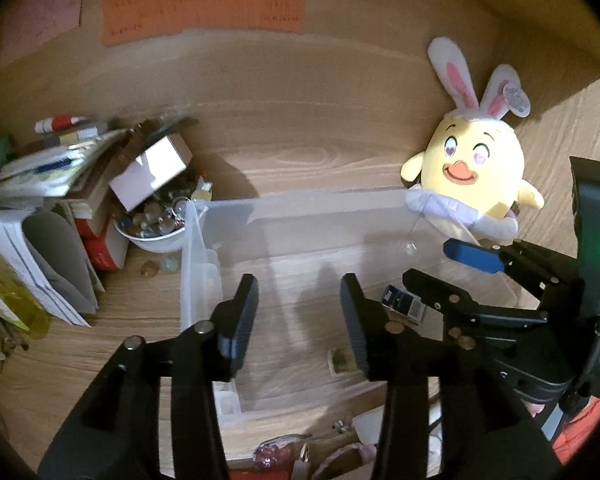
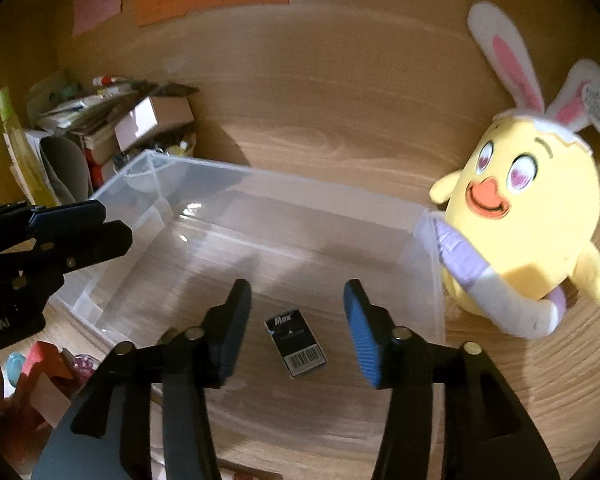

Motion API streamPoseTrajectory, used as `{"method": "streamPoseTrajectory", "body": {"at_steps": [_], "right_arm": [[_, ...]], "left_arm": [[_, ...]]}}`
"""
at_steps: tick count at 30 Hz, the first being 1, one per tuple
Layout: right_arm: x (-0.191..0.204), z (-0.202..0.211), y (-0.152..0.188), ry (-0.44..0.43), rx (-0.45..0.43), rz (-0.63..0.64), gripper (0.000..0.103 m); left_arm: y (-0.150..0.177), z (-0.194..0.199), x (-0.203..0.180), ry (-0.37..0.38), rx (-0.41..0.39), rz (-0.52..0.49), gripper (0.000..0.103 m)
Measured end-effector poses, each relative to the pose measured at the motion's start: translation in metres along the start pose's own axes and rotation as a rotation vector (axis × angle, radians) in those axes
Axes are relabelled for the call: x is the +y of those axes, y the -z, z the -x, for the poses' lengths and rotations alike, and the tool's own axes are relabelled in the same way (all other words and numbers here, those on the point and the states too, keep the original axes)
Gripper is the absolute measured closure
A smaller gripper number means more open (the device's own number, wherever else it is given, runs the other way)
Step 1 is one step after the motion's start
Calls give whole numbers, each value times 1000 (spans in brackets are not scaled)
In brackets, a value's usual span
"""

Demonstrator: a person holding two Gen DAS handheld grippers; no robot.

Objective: Organize objects
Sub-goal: 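Carry the blue card pack into the clear bin and open the right gripper, then grasp the red pouch with the left gripper while the right grasps the white marker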

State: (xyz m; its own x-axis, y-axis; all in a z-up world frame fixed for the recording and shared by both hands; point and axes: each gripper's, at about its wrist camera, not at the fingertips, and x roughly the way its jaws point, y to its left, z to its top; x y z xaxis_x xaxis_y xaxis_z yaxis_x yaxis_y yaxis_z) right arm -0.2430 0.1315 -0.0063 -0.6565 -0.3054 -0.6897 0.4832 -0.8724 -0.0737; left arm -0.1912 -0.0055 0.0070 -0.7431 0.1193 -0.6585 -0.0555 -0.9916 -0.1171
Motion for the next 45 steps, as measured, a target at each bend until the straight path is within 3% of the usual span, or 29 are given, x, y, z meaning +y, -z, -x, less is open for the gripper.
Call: {"method": "streamPoseTrajectory", "body": {"at_steps": [9,12,25,35,45], "right_arm": [[3,37,5,31,-65,-2,29],[5,50,10,36,-83,-5,24],[19,86,55,1,-91,-62,23],[33,84,105,0,1,-89,23],[40,68,136,-63,111,-142,23]], "left_arm": [[4,38,2,-26,-70,-12,17],[9,51,6,-21,-81,-4,10],[53,89,31,-40,-58,-5,7],[96,82,41,-45,40,-1,7],[125,63,46,1,155,19,7]]}}
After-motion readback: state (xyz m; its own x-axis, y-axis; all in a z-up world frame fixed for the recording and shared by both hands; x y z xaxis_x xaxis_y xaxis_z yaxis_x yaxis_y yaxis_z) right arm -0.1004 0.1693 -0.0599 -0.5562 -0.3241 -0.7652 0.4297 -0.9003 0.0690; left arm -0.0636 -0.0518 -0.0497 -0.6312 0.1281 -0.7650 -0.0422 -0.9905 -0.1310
